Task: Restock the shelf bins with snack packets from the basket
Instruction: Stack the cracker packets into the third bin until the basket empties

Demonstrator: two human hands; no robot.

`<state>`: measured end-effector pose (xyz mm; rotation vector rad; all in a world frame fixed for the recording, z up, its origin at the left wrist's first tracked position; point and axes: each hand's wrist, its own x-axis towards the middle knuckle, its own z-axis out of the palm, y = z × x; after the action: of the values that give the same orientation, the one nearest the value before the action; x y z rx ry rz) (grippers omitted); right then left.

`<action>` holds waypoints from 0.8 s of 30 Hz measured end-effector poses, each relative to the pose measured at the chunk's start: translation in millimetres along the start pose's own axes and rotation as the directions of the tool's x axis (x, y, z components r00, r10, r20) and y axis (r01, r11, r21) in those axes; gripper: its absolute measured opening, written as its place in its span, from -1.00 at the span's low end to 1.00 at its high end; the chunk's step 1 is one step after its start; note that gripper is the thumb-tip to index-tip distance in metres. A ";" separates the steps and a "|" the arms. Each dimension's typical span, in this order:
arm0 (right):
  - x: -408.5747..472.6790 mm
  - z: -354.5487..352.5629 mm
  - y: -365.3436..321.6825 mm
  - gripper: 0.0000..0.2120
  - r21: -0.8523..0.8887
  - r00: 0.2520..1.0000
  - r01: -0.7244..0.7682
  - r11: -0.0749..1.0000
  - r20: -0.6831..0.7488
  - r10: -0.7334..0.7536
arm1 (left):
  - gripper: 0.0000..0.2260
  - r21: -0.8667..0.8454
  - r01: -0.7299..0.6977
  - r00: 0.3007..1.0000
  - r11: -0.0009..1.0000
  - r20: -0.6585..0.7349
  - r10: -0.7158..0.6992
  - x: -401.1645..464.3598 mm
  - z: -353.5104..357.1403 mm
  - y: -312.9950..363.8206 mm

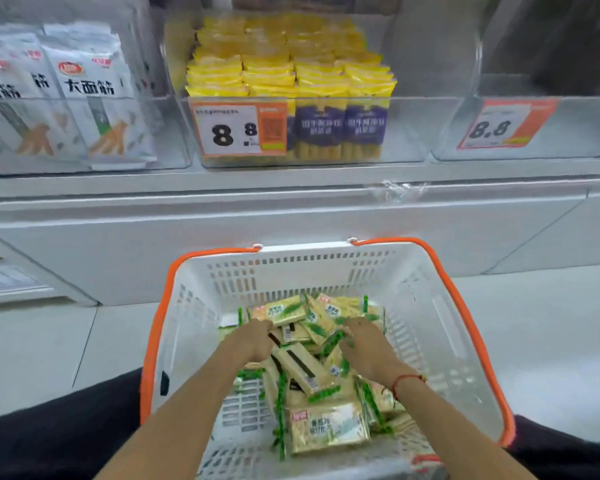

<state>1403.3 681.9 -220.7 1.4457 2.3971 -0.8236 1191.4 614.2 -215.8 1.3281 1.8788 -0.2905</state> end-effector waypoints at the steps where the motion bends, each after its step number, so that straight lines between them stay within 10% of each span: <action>1: 6.7 7.3 0.9 -0.56 -0.034 0.999 0.009 0.999 -0.045 -0.011 | -0.52 -0.029 0.013 0.999 0.999 -0.038 -0.015 8.6 9.3 -4.2; 10: 60.0 35.8 -30.5 -0.55 -0.160 0.992 -0.123 0.979 -0.015 0.123 | -0.30 -0.005 0.084 0.962 0.996 -0.260 -0.082 75.8 27.5 -21.8; 24: 17.8 -74.6 -9.9 -0.66 0.598 0.974 -0.190 0.779 0.013 0.228 | -0.28 -0.246 0.023 0.989 0.969 -0.133 -0.058 -18.0 -85.6 -10.7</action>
<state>1393.1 733.8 -164.4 1.9310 2.0353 -1.5931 1143.9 647.8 -149.6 1.1688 1.9874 0.0151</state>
